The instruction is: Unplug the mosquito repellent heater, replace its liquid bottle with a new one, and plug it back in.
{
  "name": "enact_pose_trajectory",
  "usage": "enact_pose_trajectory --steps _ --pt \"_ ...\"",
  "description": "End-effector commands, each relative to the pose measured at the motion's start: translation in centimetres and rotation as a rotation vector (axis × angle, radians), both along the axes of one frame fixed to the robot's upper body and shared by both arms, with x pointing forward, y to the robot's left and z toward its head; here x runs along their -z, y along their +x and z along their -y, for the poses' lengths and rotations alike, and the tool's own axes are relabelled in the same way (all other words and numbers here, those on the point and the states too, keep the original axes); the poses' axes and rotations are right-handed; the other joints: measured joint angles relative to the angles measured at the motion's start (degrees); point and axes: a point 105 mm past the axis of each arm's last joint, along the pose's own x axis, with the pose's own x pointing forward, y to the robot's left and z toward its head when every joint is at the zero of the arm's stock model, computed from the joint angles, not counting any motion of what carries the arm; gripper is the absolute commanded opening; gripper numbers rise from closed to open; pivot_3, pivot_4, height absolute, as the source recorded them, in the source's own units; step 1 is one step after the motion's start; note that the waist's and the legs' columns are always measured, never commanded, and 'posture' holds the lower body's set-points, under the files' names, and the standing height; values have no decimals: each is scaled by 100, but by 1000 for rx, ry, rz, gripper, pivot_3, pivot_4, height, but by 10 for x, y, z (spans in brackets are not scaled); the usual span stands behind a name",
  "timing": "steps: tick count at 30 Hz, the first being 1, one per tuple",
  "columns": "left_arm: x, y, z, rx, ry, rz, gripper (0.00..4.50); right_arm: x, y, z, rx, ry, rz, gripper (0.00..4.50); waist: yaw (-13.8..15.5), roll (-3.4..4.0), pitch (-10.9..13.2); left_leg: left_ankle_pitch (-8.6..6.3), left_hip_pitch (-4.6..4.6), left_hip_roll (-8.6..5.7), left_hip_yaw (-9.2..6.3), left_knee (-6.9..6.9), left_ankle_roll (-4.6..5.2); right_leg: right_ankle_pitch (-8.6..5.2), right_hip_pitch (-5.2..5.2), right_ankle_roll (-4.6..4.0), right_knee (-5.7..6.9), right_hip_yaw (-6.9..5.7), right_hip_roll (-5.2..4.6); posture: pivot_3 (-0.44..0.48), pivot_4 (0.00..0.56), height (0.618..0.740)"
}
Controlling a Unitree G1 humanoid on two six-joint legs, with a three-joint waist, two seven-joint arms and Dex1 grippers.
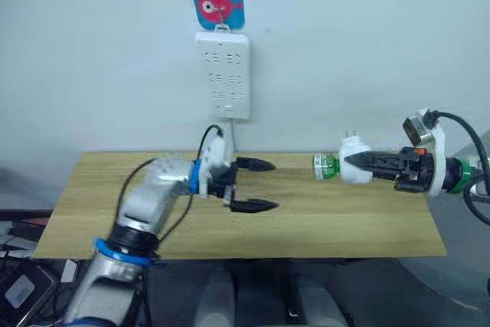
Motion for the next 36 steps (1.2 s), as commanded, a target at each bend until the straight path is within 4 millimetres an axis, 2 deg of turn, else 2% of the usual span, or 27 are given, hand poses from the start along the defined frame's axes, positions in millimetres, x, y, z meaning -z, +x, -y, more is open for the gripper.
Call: enact_pose_trajectory --steps 1,3,8,16,21,24,29,30,34,36 --pt "-18 -2 6 -25 -71 581 4474 -20 -2 -8 -60 69 56 3038 65 0 0 0 -1 0 7 2 0 5 -3 4 -1 7 0 199 180 740" --pt "-20 -1 11 -44 -103 767 4474 -22 -4 -12 -89 79 61 3038 106 0 0 0 -1 -1 13 2 0 7 -3 12 -3 15 0 199 180 740" --pt "-34 -5 29 -11 -202 1033 4474 -22 -8 -22 -146 87 61 3038 118 0 0 0 -8 -4 17 4 1 13 -3 35 -8 22 1 202 185 740" --pt "-44 5 43 -7 -232 1126 4474 -23 -7 -34 -178 90 73 3038 110 0 0 0 -4 -2 9 4 3 20 -3 27 10 16 7 190 189 740" --pt "-48 1 45 14 -269 1159 4474 -23 -5 -34 -170 84 77 3038 109 0 0 0 -2 -2 11 6 2 20 -2 29 14 17 7 186 189 740" --pt "-46 -1 43 26 -276 1164 3954 -22 -4 -35 -163 80 77 3038 109 0 -1 0 -2 -1 10 6 2 21 -2 27 14 16 7 183 189 740" --pt "-44 -4 41 33 -284 1170 2405 -21 -2 -34 -150 78 75 3038 108 0 -1 1 -1 0 9 6 2 22 -2 26 18 13 7 178 192 740" --pt "-43 -4 41 35 -284 1170 2258 -21 -2 -33 -148 78 75 3038 108 0 -1 1 -1 0 9 6 2 22 -2 26 18 14 7 178 192 740" --pt "-41 -3 42 31 -284 1139 2259 -22 0 -33 -142 79 77 3038 108 0 -1 1 -1 0 10 7 2 22 -2 26 19 14 7 179 193 740" --pt "-34 1 49 24 -277 993 2259 -23 -1 -33 -145 74 79 3038 105 1 -1 1 -1 0 9 7 2 22 -1 26 21 13 7 180 195 740"
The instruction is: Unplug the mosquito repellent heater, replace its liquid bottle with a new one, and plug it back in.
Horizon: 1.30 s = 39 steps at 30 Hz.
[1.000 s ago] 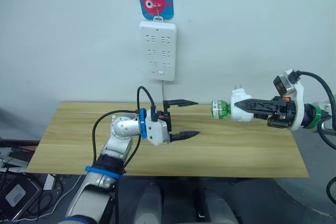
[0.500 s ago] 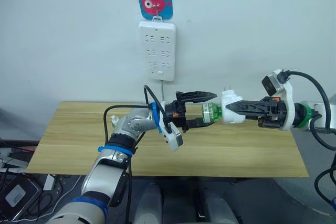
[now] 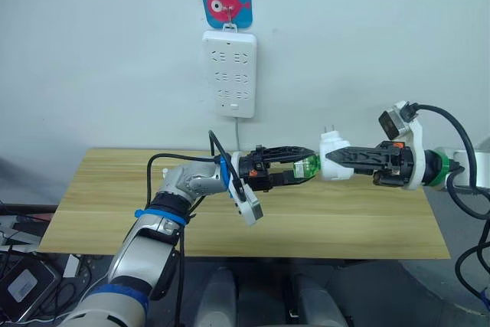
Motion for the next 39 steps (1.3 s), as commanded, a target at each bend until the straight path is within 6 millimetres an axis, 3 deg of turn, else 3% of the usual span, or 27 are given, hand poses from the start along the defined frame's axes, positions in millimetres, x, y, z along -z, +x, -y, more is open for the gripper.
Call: enact_pose_trajectory --steps 1,3,5,8,9,10,12,16,20,22,28,36,39 --pt "1 -1 13 40 -11 -225 2259 -18 -1 0 -10 15 62 3038 -5 0 0 0 0 0 0 0 0 0 0 0 1 0 0 180 195 740" --pt "7 -5 18 96 50 -493 2259 -17 -4 0 -19 -8 63 3038 -40 1 1 0 0 0 1 0 0 0 0 0 3 0 0 176 199 740" --pt "-5 4 17 139 17 -877 2259 -12 -9 -1 -34 -62 57 3038 -64 1 2 0 -1 2 -1 -1 0 0 -1 -1 2 -3 -1 176 199 740" --pt "-10 0 10 290 53 -1597 2259 -9 -16 -6 -73 -105 68 3038 -130 -2 6 1 -2 10 -24 4 0 -8 -1 11 8 -19 10 175 202 740" --pt "-11 5 3 381 32 -1962 2259 -8 -19 -8 -89 -122 76 3038 -159 -2 6 1 0 12 -37 5 1 -16 2 22 11 -27 13 175 202 740" --pt "-15 4 -2 469 39 -2181 2259 -7 -20 -9 -98 -132 81 3038 -194 0 7 1 3 13 -43 5 1 -19 5 22 15 -31 17 175 202 740" --pt "-8 2 -13 536 112 -2452 2259 -3 -21 -13 -111 -166 91 3038 -286 0 9 3 -1 13 -74 8 5 -21 5 22 16 -60 19 175 204 740" --pt "8 -15 -22 547 241 -2626 2259 -2 -21 -18 -117 -170 101 3038 -396 1 10 4 -1 8 -81 9 8 -24 7 18 15 -65 25 171 207 740" --pt "6 -23 -21 589 274 -2630 2259 -3 -20 -19 -108 -160 96 3038 -379 0 10 4 -1 8 -82 2 7 -30 5 6 15 -67 25 165 210 740" --pt "3 -20 -19 620 246 -2628 2960 -4 -20 -18 -102 -151 94 3038 -345 0 10 4 -2 8 -83 1 7 -31 6 5 14 -67 24 166 210 740" --pt "3 -15 -16 602 196 -2635 4472 -5 -17 -17 -84 -137 89 3038 -309 -1 10 5 -3 2 -79 5 6 -31 8 4 12 -62 19 173 212 740" --pt "2 -11 -14 601 149 -2636 4472 -9 -9 -14 -50 -96 89 3038 -306 -1 10 4 -3 2 -77 4 6 -31 7 5 11 -60 19 174 211 740" --pt "3 -1 -8 628 51 -2670 4472 -10 -6 -15 -31 -86 90 3038 -305 -1 10 5 -3 1 -76 4 6 -31 7 5 11 -60 17 168 212 740"
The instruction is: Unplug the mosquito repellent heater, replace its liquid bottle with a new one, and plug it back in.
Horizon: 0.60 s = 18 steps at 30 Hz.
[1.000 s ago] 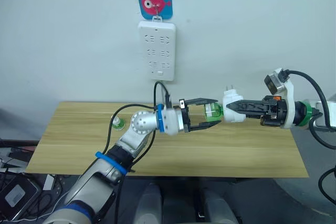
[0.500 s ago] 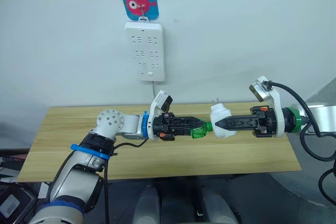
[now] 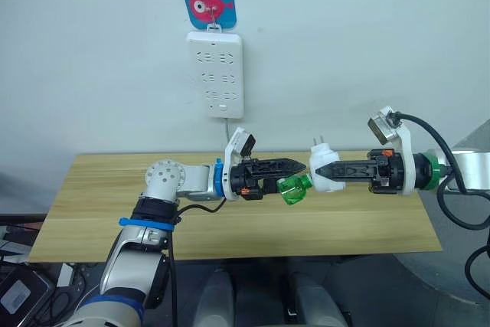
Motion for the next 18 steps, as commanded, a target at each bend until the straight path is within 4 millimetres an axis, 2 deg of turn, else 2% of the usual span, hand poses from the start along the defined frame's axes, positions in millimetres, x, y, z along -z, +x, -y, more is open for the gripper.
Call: enact_pose_trajectory --steps 1,18 --pt "-5 7 4 -47 -50 -35 4472 -14 3 -1 13 47 46 3038 3 0 0 0 0 0 0 1 0 0 1 0 0 0 -1 168 212 740" --pt "-7 6 11 -73 -58 -43 4472 -12 14 -2 84 41 51 3038 0 -2 1 0 -2 -4 4 1 -1 0 0 1 -3 4 -4 167 221 740"
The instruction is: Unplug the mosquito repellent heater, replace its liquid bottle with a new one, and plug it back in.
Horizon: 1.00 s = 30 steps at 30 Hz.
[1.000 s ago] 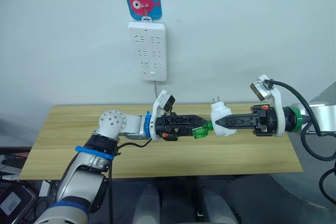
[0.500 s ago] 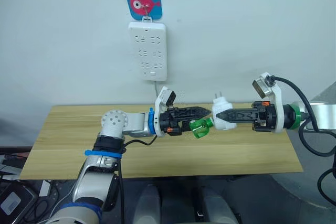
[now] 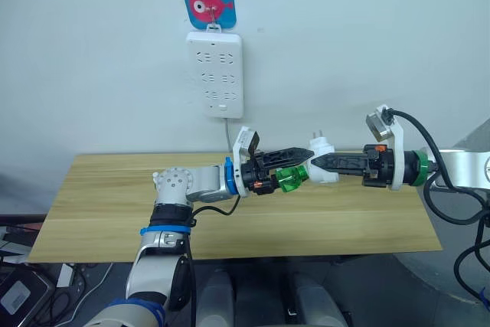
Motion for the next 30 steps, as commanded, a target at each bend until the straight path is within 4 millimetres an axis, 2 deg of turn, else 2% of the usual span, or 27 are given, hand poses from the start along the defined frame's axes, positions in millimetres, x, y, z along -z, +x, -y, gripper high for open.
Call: enact_pose_trajectory --steps 1,12,21,26,30 --pt "-12 -5 -2 18 -43 40 4472 -19 1 0 -1 41 60 3038 0 0 0 0 0 0 0 0 0 0 0 0 0 -1 0 166 222 740" --pt "-23 -4 -8 18 -84 56 4472 -23 2 7 10 75 57 3038 -1 -2 1 0 0 0 0 -1 0 0 0 0 -1 -1 0 169 226 740" --pt "-22 -13 -8 47 -85 70 4472 -23 -2 6 -13 87 56 3038 -1 -3 3 0 0 0 0 -4 0 0 0 0 -3 -1 -1 174 230 740" --pt "-21 -9 -7 13 -70 74 4472 -23 -3 4 -24 88 54 3038 1 -5 6 0 0 -1 0 -4 0 0 0 0 -5 0 -1 177 234 740" --pt "-21 -8 -7 7 -68 75 3576 -23 -3 3 -28 89 52 3038 1 -7 8 0 0 -1 0 -4 0 0 0 0 -5 0 -1 177 235 740"
